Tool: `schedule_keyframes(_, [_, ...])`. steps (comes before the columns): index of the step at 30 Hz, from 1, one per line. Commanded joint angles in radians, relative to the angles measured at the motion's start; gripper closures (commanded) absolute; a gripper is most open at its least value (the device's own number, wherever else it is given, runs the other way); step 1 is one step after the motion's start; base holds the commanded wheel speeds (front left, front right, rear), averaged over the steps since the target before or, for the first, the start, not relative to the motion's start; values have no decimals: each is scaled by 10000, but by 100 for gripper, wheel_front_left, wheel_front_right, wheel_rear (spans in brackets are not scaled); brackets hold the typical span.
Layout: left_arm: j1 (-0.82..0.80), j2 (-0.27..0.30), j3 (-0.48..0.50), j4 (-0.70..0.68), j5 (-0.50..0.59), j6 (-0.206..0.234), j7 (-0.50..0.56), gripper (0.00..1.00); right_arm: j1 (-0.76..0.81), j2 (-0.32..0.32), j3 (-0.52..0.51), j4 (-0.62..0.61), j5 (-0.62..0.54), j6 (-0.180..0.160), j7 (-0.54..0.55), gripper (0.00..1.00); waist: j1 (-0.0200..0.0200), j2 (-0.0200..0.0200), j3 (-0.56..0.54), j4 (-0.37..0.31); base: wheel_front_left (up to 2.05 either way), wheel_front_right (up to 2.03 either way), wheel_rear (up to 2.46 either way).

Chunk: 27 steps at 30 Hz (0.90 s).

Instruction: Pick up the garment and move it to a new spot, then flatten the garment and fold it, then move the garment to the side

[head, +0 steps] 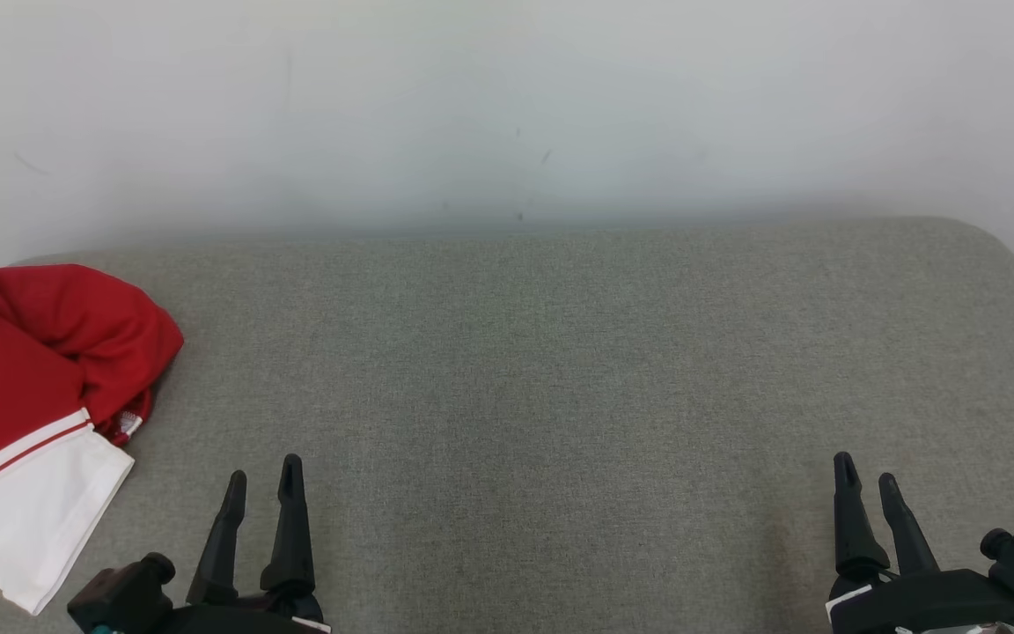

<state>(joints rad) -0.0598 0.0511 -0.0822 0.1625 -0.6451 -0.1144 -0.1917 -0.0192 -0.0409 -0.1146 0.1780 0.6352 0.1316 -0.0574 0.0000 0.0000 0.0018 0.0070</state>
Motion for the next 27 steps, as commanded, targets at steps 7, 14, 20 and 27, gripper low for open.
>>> schedule_keyframes(7, [216, 4, 94, -294, 1333, -28, -147, 0, 127, -99, 222, -204, -1130, -10, -383, 0, 0, 0, -23, 14, 0, 0, 0])
schedule_keyframes(14, [373, -3, 296, -424, 2007, 0, -240, 0, 273, -101, 409, -237, -1891, -11, -648, 0, 0, 0, -63, 21, 0, 0, 0])
schedule_keyframes(20, [550, -6, 452, -488, 2588, 3, -314, 0, 368, -101, 581, -339, -2572, -11, -879, 0, 0, 0, -82, 31, 0, 0, 0])
schedule_keyframes(27, [721, -9, 834, -618, 3059, 66, -392, 0, 469, -105, 745, -420, -3251, -12, -1112, 0, 0, 0, -82, 68, 0, 0, 0])
